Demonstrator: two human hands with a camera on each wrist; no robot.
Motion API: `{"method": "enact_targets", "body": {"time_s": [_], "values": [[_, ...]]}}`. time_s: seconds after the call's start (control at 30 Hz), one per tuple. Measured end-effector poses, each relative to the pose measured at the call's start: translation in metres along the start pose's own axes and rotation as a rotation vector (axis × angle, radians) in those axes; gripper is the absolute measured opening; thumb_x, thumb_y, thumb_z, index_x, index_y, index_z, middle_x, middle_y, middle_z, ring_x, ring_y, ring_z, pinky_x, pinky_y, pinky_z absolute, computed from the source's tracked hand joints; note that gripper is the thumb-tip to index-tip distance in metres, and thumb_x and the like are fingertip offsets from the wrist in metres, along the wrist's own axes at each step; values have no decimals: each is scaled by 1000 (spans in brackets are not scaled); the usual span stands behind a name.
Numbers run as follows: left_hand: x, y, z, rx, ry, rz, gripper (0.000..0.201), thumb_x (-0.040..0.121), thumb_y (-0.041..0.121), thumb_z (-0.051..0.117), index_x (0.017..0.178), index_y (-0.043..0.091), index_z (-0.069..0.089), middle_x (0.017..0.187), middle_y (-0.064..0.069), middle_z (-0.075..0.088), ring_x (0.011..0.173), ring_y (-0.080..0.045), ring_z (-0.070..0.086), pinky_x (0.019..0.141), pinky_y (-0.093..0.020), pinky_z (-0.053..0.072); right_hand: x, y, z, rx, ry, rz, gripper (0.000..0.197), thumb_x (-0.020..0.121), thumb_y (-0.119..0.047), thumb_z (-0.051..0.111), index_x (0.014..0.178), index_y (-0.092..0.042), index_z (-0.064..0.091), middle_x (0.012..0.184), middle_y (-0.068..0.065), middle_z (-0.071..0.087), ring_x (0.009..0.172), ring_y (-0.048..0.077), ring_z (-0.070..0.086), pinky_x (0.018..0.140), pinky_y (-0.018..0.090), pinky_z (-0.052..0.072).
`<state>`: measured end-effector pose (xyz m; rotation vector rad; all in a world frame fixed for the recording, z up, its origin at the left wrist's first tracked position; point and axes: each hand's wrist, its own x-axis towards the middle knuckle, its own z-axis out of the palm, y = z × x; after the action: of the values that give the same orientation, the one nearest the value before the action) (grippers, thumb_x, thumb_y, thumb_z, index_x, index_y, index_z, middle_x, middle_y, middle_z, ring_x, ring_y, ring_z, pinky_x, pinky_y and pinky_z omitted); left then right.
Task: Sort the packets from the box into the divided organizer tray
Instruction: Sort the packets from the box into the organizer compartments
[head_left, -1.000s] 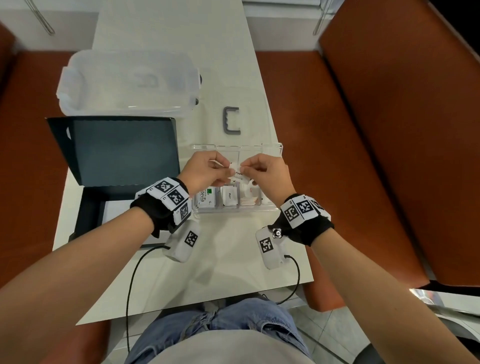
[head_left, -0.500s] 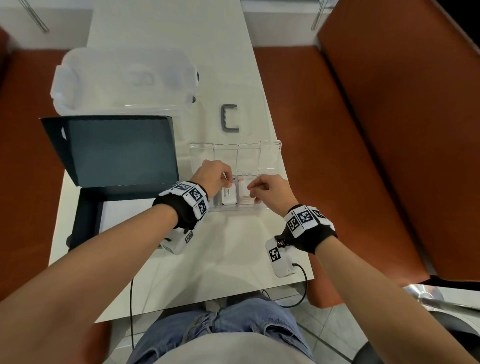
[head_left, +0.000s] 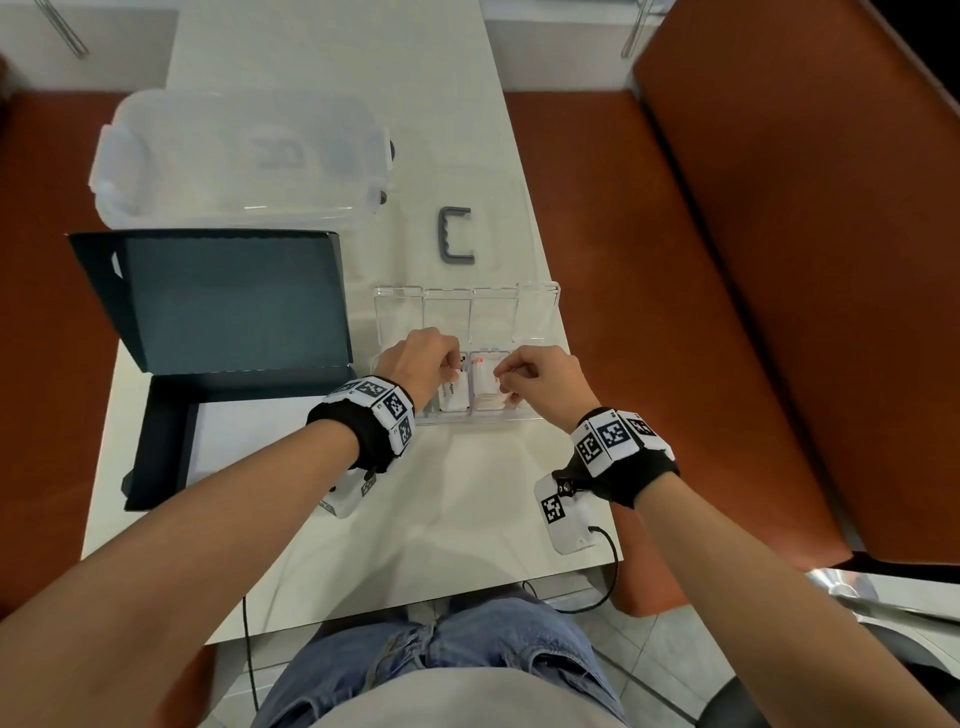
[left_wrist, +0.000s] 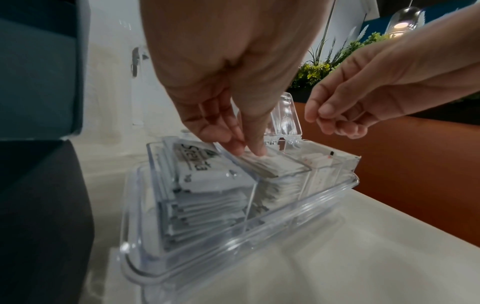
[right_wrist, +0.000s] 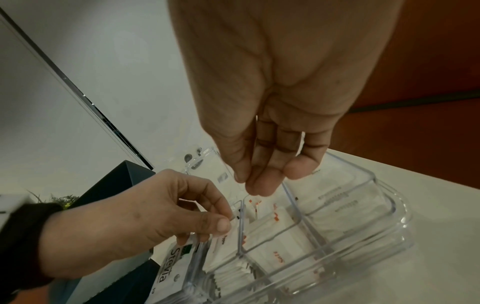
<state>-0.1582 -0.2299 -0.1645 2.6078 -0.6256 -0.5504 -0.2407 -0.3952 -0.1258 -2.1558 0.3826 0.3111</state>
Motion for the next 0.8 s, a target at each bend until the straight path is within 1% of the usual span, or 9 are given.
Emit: {"method": "enact_targets", "body": {"time_s": [0.13,0.23,0.3,0.37,0.43,0.57,0.63,0.7,0.8], "values": [[1,0,1,19,-14,17,6,90,16,66,95,16,66,96,1,56,89,-24,61,69,-32,45,2,-6,-3,-25,5,-19,13,86,-2,57,88,-10,68,79,11,73,72,20,70,64,9,47],[0,-1,2,45,-38,29,10,90,20,66,99,17,66,98,1,57,92,-24,61,76,-34,48,5,-11,-7,-29,19,-28,13,87,-2,57,90,-8,69,80,11,72,67,18,67,65,14,50],[-2,-2,4,81,-44,50,9,90,23,65,99,20,67,100,3,59,92,-23,62,72,-31,43,6,-14,-11,-47,30,-37,13,87,-3,58,91,-8,69,80,10,72,69,17,67,71,18,51],[-5,-2,4,104,-34,88,8,91,25,64,98,23,67,100,6,59,92,-22,63,67,-27,37,8,-17,-14,-53,37,-43,13,87,-4,58,92,-8,69,81,10,72,69,16,67,72,16,50],[-8,-2,3,138,-24,128,10,92,27,62,100,23,67,103,5,60,93,-21,63,64,-26,34,10,-21,-15,-50,39,-48,12,88,-4,58,92,-8,69,81,9,72,68,16,67,68,10,48],[-15,4,-6,123,1,145,18,95,33,56,106,22,66,108,3,59,95,-21,62,68,-30,43,13,-31,-16,-35,62,-69,11,89,-6,59,92,-10,69,81,8,72,65,13,66,61,4,46],[-26,8,-19,95,48,167,25,96,42,52,109,23,64,107,5,59,92,-18,61,72,-31,46,15,-40,-14,-23,73,-97,11,88,-6,60,93,-11,69,81,8,72,65,13,66,64,7,49],[-40,6,-43,4,149,201,31,95,48,49,112,26,62,105,9,61,85,-11,59,74,-32,49,19,-56,-9,-5,70,-137,12,88,-6,60,93,-11,69,82,8,72,66,13,66,67,12,51],[-60,-14,-97,-190,418,174,26,93,51,49,105,33,63,93,16,64,75,-5,61,73,-34,55,29,-87,7,-22,90,-230,13,88,-6,60,94,-13,68,84,5,70,67,11,65,61,7,45]]}}
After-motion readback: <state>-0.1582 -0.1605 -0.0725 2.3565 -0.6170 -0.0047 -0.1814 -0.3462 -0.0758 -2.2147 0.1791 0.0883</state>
